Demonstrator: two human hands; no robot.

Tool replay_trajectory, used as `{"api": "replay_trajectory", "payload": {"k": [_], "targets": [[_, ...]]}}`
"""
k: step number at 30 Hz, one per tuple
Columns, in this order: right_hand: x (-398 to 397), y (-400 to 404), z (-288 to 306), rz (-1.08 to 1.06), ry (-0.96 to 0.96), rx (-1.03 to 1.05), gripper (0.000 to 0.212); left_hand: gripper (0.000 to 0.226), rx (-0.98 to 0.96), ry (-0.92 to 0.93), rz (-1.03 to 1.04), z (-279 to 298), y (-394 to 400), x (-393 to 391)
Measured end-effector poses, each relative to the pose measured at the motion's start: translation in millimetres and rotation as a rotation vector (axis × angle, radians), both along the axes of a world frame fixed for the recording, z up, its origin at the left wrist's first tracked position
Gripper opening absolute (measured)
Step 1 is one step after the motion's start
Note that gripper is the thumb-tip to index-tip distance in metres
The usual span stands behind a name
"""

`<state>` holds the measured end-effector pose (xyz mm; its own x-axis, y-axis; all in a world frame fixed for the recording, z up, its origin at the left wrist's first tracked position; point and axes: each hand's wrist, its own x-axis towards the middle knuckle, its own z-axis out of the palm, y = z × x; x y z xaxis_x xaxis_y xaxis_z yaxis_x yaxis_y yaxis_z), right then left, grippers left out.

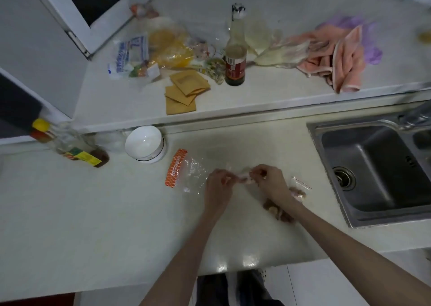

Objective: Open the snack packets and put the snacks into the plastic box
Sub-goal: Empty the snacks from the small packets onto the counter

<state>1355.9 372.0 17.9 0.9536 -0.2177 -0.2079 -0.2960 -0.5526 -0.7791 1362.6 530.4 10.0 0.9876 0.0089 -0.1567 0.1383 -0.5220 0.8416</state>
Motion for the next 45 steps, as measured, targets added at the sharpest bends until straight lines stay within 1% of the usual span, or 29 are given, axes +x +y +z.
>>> {"api": "replay_trajectory", "payload": {"k": [2, 4, 6, 8, 12, 15, 16, 19, 20, 23, 25, 27, 30, 32, 35, 38, 40, 42, 45], "targets": [[7.3, 1.9, 27.2, -0.025, -0.054, -0.002, 0.002, 0.005, -0.031, -0.068, 0.006, 24.6, 4.5, 8.0], [14.1, 3.2, 58.5, -0.060, -0.121, 0.013, 0.007, 0.007, -0.099, -0.116, 0.008, 53.3, 8.4, 17.5], [19.6, 6.0, 93.6, -0.080, -0.188, 0.039, 0.012, 0.004, -0.077, -0.243, -0.005, 86.2, 12.9, 28.7], [24.7, 11.1, 130.3, -0.085, -0.261, 0.052, 0.014, 0.006, -0.117, -0.314, 0.000, 123.8, 18.2, 40.9], [30.6, 25.3, 194.1, -0.135, -0.435, 0.050, 0.015, 0.008, -0.216, -0.375, -0.057, 188.8, 30.3, 60.2], [31.1, 40.7, 224.7, -0.139, -0.517, 0.040, 0.022, 0.020, -0.239, -0.394, -0.062, 222.2, 47.1, 64.1], [30.6, 46.0, 232.0, -0.130, -0.540, 0.020, 0.024, 0.020, -0.249, -0.390, -0.059, 229.9, 53.7, 64.1], [28.0, 60.6, 247.8, -0.131, -0.595, -0.037, 0.024, 0.001, -0.302, -0.343, -0.076, 242.3, 72.8, 65.3], [26.6, 64.8, 251.3, -0.135, -0.610, -0.049, 0.023, 0.005, -0.310, -0.330, -0.092, 245.2, 78.5, 64.2], [23.4, 76.8, 256.6, -0.148, -0.638, -0.077, 0.024, 0.004, -0.307, -0.337, -0.127, 251.6, 91.6, 62.4], [21.8, 85.2, 257.9, -0.159, -0.657, -0.087, 0.026, 0.013, -0.300, -0.379, -0.132, 254.5, 98.8, 62.1], [20.2, 92.4, 259.8, -0.172, -0.671, -0.097, 0.026, 0.017, -0.283, -0.405, -0.132, 257.1, 104.1, 61.4], [15.7, 100.5, 263.7, -0.193, -0.650, -0.126, 0.025, 0.012, -0.251, -0.404, -0.137, 261.4, 109.6, 55.3], [15.3, 105.6, 269.7, -0.202, -0.645, -0.141, 0.024, 0.011, -0.237, -0.439, -0.141, 265.2, 113.1, 53.4], [17.2, 110.6, 279.6, -0.183, -0.676, -0.074, 0.026, 0.011, -0.263, -0.494, -0.138, 273.1, 116.2, 56.1], [16.8, 111.5, 284.7, -0.148, -0.645, 0.013, 0.028, 0.016, -0.310, -0.515, -0.167, 280.1, 117.5, 57.7], [16.2, 111.1, 284.9, -0.150, -0.639, 0.029, 0.029, 0.011, -0.314, -0.497, -0.210, 281.9, 117.6, 58.7], [14.8, 109.9, 286.6, -0.164, -0.654, 0.007, 0.032, 0.006, -0.291, -0.488, -0.258, 283.4, 115.7, 58.5], [13.3, 107.1, 288.5, -0.176, -0.660, -0.063, 0.030, 0.006, -0.257, -0.541, -0.316, 283.8, 110.3, 56.1]]}}
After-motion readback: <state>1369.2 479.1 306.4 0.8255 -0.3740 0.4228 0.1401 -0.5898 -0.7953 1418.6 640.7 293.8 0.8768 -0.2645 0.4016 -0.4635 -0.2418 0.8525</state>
